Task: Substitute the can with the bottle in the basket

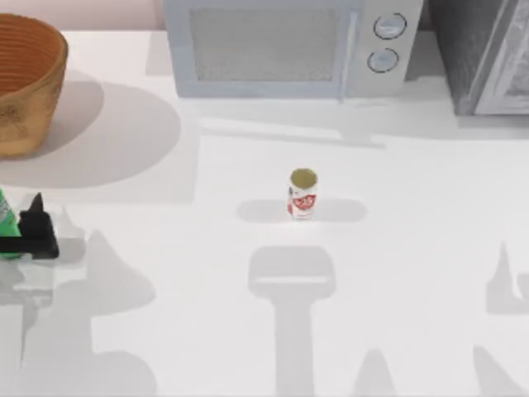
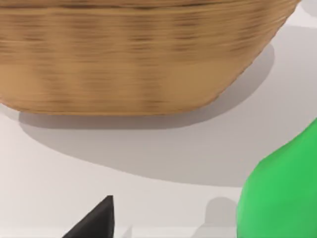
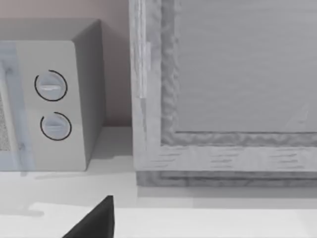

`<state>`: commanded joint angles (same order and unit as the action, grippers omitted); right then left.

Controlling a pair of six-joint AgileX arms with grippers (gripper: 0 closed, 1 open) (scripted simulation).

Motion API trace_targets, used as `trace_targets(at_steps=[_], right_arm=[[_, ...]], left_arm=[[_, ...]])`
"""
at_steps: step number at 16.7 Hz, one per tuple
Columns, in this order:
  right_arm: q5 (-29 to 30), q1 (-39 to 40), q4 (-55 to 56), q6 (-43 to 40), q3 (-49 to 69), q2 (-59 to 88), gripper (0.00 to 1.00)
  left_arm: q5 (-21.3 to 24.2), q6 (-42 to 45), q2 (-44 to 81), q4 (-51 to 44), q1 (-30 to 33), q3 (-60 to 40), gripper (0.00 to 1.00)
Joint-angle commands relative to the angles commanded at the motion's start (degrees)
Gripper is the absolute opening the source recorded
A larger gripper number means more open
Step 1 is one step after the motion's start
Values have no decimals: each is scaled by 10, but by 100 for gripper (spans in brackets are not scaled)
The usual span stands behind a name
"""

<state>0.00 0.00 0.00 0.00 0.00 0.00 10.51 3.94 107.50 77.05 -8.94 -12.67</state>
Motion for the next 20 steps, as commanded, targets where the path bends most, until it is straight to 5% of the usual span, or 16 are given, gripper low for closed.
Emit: trace_targets(at_steps=[4,17,20], right_arm=[[0,0,0,0,0,0,100],[0,0,0,0,0,0,100],[0,0,0,0,0,0,100]], left_arm=[[-1,-1,6,2,2,-5,100],[-1,-1,6,2,2,-5,2],[-1,-1,6,2,2,-5,0]])
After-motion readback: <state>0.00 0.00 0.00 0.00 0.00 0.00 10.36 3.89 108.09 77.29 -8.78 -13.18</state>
